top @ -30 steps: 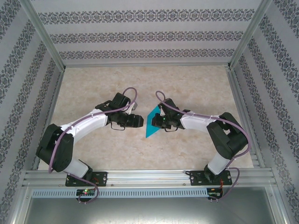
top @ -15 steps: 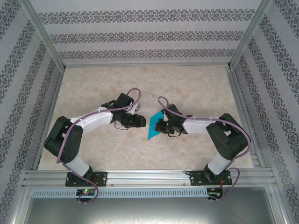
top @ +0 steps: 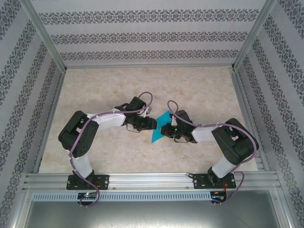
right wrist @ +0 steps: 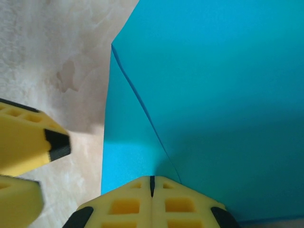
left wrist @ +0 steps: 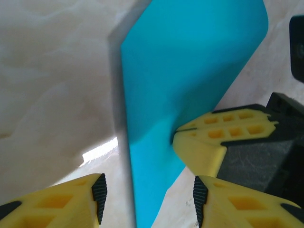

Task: Fold a paper plane with a square sheet of paper (pick it up from the middle)
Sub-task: Fold the wing for the fifth time at the center of the table.

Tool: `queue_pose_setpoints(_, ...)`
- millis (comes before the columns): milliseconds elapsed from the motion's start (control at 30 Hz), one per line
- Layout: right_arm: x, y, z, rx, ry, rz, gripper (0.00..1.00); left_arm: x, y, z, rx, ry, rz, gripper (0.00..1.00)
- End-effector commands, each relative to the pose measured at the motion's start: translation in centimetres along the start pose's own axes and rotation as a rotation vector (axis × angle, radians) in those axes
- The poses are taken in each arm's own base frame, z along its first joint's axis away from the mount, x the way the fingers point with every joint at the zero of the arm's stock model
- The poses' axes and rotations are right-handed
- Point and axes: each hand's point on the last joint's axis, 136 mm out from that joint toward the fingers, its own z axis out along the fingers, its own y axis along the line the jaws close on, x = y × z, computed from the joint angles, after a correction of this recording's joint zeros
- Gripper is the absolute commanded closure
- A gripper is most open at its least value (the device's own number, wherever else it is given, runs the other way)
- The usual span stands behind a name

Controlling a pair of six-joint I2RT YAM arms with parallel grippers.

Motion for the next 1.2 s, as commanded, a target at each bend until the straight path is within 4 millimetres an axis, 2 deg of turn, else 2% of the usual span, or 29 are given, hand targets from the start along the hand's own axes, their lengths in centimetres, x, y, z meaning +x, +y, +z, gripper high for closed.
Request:
queue_pose_setpoints(0,0.1,-0.5,-0.3,-0.028,-0.011,0.024,1.00,-1.8,-1.0,0.4,0.019,-0.059,-0.019,0.48)
queue_pose_setpoints(200,0.2,-0.9,-0.3,-0.050,-0.013,0.033,1.00,-2.3,-1.3,1.8,0.034,-0.063,-0.036,0.50)
queue_pose_setpoints(333,0.4,-1.3,-0.3,-0.062,-0.016,0.044,1.00,-2.3,-1.2,2.6,0.035,-0.057,-0.044,0.55)
queue_pose_setpoints(767,0.0,-1.3,-0.6,-0.080,-0.027,0.046,1.00,-2.7,-2.4,2.6,0.063,-0.055,-0.013,0.76)
queue_pose_setpoints(900,-0.4,-0.9,-0.8,-0.091,-0.036,0.044,1.00,-2.5,-2.4,2.6,0.053,-0.044,0.004,0.81)
queue_pose_setpoints(1000,-0.7,-0.1,-1.2,-0.105,-0.037,0.036,1.00,-2.4,-2.2,2.5,0.035,-0.038,0.022,0.90)
queue_pose_setpoints(1167,-0.8,0.3,-2.0,-0.087,-0.045,0.025,0.99,-2.0,-1.7,2.6,-0.001,-0.031,0.041,0.93)
